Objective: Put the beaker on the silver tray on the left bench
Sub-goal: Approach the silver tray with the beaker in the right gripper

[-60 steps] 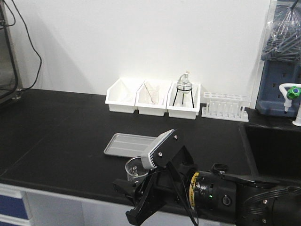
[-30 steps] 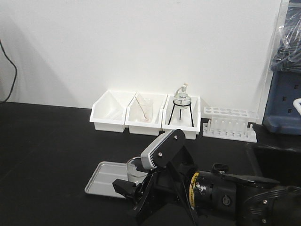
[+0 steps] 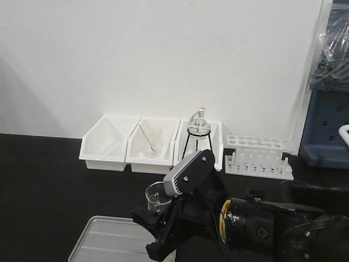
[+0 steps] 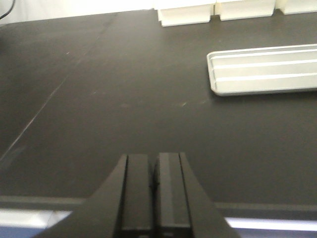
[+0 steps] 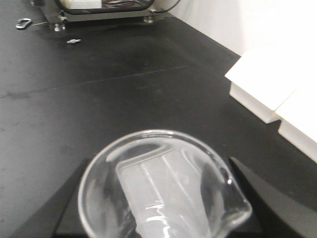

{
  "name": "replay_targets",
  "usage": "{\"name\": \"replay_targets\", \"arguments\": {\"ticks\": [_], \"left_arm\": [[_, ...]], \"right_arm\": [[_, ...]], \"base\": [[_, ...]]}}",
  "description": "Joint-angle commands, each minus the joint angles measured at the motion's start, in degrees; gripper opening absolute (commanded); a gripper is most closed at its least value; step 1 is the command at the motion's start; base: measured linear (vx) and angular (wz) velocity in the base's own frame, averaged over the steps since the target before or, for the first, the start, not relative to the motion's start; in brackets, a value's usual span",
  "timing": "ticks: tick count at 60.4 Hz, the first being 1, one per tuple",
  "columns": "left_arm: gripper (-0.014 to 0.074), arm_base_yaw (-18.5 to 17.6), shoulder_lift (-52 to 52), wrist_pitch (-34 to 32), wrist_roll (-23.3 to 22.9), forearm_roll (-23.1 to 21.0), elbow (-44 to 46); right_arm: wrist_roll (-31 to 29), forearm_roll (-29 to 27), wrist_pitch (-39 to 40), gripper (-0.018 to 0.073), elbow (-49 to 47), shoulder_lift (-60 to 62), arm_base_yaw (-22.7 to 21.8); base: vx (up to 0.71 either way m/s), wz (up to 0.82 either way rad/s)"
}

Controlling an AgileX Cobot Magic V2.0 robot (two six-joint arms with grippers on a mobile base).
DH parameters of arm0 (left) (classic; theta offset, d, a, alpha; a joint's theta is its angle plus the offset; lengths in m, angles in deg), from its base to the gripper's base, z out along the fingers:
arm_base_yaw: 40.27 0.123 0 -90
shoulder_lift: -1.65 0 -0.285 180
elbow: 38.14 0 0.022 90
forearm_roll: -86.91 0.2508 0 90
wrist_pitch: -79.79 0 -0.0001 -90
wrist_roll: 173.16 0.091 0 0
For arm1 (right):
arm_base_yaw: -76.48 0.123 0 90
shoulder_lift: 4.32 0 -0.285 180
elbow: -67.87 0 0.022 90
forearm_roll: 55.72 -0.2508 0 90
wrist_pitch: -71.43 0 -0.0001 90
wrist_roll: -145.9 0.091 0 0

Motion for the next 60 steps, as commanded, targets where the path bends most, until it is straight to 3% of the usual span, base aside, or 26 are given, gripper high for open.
{"name": "replay_targets", "arguments": {"ticks": [1,60], "left_arm": [[0.0001,-0.31,-0.44,-4.31,-0.07,-0.16,-1.13],[0.0001,-0.31,-0.44,-4.31,-0.07,-0.16,-1.13]], "right_arm": [[-0.22,-1.68,2.16,-0.0011,-1.67,2.57,-0.07],[-0.22,-1.68,2.21,-0.0011,-1.67,2.57,-0.07]], "base": [[0.16,-0.17],[0.04,-0.05]]}}
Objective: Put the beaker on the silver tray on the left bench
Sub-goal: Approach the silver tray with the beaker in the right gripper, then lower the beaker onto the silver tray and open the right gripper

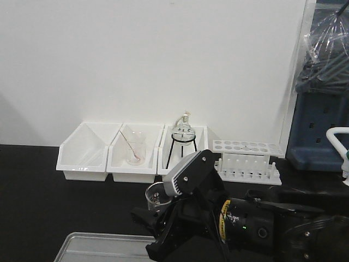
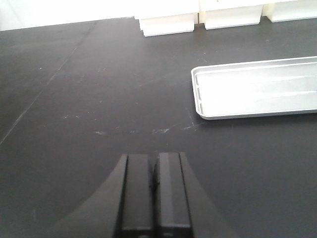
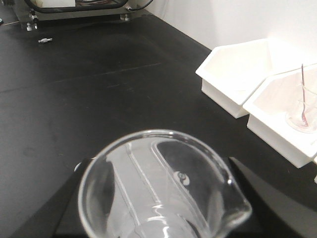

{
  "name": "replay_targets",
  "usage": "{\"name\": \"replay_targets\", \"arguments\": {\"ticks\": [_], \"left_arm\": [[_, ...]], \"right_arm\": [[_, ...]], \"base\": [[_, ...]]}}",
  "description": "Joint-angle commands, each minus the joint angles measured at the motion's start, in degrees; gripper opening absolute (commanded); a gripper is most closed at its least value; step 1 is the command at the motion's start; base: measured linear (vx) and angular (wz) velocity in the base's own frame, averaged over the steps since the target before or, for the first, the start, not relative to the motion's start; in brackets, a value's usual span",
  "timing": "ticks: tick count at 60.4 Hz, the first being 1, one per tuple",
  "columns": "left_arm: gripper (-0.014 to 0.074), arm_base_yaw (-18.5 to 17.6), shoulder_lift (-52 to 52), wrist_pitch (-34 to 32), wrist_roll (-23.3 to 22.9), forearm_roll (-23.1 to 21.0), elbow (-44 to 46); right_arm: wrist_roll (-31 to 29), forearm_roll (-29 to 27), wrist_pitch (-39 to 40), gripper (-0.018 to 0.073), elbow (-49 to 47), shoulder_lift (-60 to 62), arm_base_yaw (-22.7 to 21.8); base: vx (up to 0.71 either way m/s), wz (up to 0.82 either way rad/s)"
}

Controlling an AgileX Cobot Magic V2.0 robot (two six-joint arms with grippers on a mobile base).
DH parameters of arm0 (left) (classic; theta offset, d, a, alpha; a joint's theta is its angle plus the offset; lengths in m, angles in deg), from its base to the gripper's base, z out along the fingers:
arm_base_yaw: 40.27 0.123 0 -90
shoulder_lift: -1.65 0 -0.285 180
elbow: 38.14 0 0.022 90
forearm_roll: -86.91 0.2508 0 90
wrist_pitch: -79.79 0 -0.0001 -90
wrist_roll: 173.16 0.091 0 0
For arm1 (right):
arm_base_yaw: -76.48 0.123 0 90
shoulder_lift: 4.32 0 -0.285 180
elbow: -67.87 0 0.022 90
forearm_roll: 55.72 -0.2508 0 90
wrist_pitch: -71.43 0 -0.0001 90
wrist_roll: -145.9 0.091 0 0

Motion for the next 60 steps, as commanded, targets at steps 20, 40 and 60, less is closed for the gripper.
{"name": "replay_targets", "arguments": {"ticks": [20,40,60], "left_arm": [[0.0001,-0.31,-0.44,-4.31,-0.07,-0.16,-1.13],[0.0001,-0.31,-0.44,-4.31,-0.07,-0.16,-1.13],[0.0001,-0.31,-0.44,-4.31,-0.07,-0.16,-1.13]], "right_arm": [[-2.87,-1.98,2.92,-0.0011,-6.34,-2.15,-0.07],[-2.16,-2.03,8.14,-0.0011,-22.19,-20.6,1.15],[-2.16,-2.18,6.2,-0.0007,-29.08,-34.02,2.85]], "base": [[0.0,0.0],[0.0,0.0],[0.0,0.0]]}}
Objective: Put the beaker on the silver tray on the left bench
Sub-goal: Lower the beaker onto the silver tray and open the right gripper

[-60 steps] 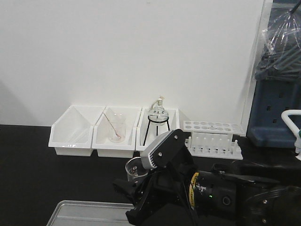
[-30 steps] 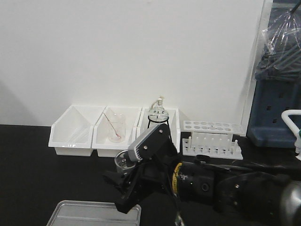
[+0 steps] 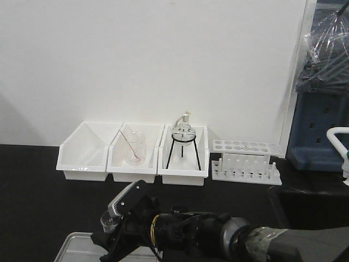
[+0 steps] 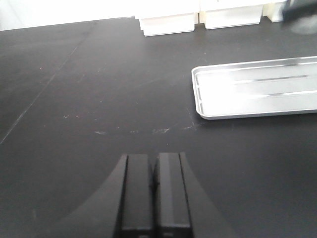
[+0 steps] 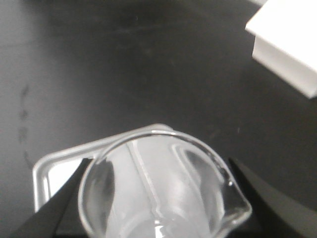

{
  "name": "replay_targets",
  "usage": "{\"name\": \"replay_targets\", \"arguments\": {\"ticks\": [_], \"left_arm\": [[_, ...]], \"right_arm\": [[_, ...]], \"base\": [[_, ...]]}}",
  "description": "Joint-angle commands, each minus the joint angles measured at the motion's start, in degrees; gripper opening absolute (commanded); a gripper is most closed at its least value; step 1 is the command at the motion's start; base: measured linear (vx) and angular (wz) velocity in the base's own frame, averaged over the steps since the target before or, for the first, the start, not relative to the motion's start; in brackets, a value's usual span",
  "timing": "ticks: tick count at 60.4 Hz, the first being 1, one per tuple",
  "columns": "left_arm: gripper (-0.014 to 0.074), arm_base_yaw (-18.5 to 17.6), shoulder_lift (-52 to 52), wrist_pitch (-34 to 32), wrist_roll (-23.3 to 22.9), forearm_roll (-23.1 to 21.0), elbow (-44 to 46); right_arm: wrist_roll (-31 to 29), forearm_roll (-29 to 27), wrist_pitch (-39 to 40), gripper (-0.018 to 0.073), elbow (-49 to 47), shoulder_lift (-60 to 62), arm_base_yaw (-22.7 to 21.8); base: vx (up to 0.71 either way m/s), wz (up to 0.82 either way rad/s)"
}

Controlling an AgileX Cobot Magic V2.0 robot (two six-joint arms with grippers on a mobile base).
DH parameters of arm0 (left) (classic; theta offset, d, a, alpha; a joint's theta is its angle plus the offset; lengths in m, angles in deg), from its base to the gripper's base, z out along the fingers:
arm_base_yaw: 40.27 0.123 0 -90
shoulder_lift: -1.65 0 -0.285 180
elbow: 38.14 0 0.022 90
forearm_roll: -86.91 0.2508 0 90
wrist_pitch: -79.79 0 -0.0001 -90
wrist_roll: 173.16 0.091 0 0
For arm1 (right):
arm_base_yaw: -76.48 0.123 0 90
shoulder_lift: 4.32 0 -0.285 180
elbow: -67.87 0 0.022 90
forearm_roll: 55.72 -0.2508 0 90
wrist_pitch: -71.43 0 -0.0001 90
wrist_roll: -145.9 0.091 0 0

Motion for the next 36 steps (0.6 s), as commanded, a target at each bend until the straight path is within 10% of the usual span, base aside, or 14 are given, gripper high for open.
{"name": "replay_targets", "arguments": {"ticks": [1,36], "left_arm": [[0.0001,-0.31,-0.44,-4.31,-0.07,-0.16,-1.13],[0.0001,-0.31,-0.44,-4.31,-0.07,-0.16,-1.13]], "right_arm": [[0.01,-1.88,2.23,-0.0008,-2.12,1.52,-0.15],[0.01,-1.82,2.38,0.01,-2.12,-4.76,-0.15]], "base": [[0.0,0.0],[0.0,0.0]]}}
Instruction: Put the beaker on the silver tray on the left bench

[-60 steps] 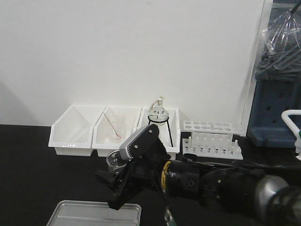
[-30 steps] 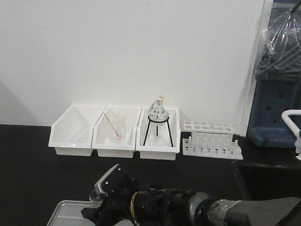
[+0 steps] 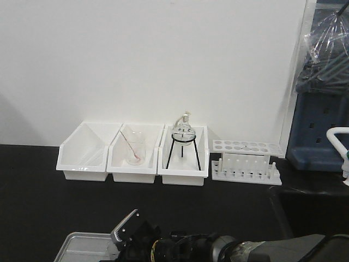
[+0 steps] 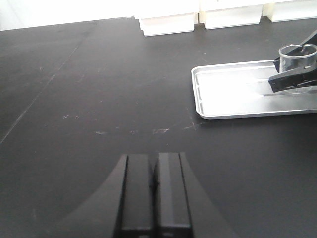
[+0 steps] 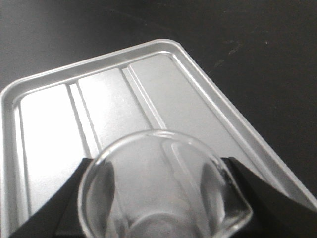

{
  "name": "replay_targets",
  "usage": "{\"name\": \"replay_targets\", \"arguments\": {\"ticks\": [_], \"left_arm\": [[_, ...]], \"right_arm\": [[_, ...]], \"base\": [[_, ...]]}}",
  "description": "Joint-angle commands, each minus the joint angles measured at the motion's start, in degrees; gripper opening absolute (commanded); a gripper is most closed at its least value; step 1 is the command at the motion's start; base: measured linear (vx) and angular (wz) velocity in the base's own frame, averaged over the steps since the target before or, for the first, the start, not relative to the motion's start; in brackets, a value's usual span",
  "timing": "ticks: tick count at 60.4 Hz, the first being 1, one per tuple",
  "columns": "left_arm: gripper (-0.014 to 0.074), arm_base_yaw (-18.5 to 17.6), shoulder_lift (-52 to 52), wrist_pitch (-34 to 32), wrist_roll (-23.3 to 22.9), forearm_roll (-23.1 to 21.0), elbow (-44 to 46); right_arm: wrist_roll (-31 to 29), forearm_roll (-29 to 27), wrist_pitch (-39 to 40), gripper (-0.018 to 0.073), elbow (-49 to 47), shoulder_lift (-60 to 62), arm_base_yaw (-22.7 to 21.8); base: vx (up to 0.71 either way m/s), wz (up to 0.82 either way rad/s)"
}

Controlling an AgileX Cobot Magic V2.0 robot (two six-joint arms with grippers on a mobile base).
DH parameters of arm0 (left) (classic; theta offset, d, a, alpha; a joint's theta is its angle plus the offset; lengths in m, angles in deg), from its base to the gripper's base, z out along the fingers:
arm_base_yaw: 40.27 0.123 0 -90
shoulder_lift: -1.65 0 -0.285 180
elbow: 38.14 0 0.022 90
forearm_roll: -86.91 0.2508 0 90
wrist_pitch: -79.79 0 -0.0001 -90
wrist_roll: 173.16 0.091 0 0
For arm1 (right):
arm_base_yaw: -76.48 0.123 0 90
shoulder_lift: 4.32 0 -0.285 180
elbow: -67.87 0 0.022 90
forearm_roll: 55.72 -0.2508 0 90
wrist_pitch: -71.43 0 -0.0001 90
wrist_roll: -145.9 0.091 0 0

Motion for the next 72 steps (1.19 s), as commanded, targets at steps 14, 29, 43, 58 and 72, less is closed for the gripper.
{"name": "replay_targets", "arguments": {"ticks": [14,29,43,58,72], "left_arm": [[0.0001,-0.31,-0.44,-4.31,-0.07,-0.16,-1.13],[0.0001,-0.31,-0.44,-4.31,-0.07,-0.16,-1.13],[0.0001,-0.31,-0.44,-4.31,-0.07,-0.16,-1.13],[0.0001,-0.31,-0.44,-4.31,-0.07,-0.16,-1.13],[0.0001,-0.31,-0.44,-4.31,-0.07,-0.16,-1.13]], "right_arm": [[-0.04,-1.44,2.47,0.0284,-1.72,3.25,-0.15],[-0.04,-1.44,2.7,0.0531,-1.72,4.29,-0.15],[-0.04,-1.44,2.59,0.0617,-1.72,5.93,-0.2],[-0.04,-1.44,2.26,0.0578,-1.72,10.95,-0.26],[1.1,-1.25,1.78,0.0538,-1.59,20.01,-0.36]], "base": [[0.0,0.0],[0.0,0.0],[0.0,0.0],[0.0,0.0],[0.0,0.0]]}}
